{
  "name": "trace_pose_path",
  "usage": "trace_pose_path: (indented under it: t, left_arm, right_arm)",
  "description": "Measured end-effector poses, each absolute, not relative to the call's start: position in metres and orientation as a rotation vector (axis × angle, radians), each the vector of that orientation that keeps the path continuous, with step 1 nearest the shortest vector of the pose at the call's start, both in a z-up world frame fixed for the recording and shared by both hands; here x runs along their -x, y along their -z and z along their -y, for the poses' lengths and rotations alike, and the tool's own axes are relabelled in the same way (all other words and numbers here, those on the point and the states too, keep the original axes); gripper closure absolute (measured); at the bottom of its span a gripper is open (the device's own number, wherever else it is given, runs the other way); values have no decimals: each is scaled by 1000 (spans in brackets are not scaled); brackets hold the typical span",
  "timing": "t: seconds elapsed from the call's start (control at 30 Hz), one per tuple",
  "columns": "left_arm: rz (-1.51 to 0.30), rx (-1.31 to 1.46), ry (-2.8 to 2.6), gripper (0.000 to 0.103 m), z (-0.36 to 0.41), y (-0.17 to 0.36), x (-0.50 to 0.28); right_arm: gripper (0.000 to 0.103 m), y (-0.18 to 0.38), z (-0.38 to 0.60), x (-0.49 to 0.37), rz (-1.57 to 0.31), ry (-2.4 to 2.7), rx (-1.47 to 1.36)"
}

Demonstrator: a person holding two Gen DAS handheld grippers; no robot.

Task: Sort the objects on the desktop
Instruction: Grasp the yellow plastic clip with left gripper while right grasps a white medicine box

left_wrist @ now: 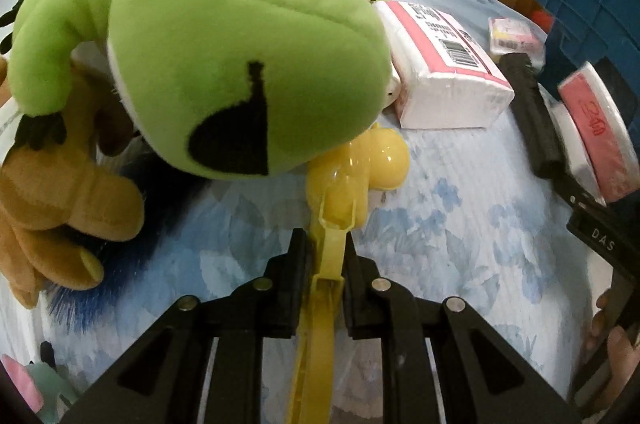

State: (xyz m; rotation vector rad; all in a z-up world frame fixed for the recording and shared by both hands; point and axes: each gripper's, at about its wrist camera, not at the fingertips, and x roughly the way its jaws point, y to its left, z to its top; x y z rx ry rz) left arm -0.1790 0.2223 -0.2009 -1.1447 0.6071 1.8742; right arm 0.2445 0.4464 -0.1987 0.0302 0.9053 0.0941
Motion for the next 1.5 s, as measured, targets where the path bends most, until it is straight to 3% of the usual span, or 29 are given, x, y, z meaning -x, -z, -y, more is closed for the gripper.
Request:
trace_pose_path:
  t: [0.33,0.6,0.77,0.87,0.93,0.97,1.0,1.03,1.4,1.47,1.5]
  left_arm:
    - [-598,1175,-1857,87,-222,202,180]
    - [-576,1195,-1848,87,-220,202,181]
    - [-573,1181,-1846,87,-225,201,181]
    - [-564,1193,-1865,88,-224,202,181]
    - [-570,1192,-1872,87,-217,202,181]
    - [-570,1195,-1873,87,-214,202,182]
    - [-567,1197,-1869,88,-211,201,181]
    - [-567,1193,-1868,88,-209,200,179]
    - [-478,1133,-1884,89,-165,162,156]
    - [-461,1111,-1902,89,-149,148,150]
    - [-453,1101,-1909,89,-141,141,147]
  right_arm:
    - [1,206,-511,-215,-867,-712,49]
    - [0,232,-503,-252,-947,-497,-86]
    - [0,232,-559,-257,-812,-451,144]
    - [0,249,-587,-281,-848,-445,204]
    - [6,263,-608,-287,-862,-349,322]
    - [20,261,-605,-287,-839,-327,350]
    - [55,257,-589,-284,-822,-298,370]
    - [62,258,-590,-285,-806,-234,406]
    - [83,231,-547,-270,-862,-446,158]
    - [86,220,-551,-272,-898,-504,96]
    - [86,184,-520,-261,-911,-533,74]
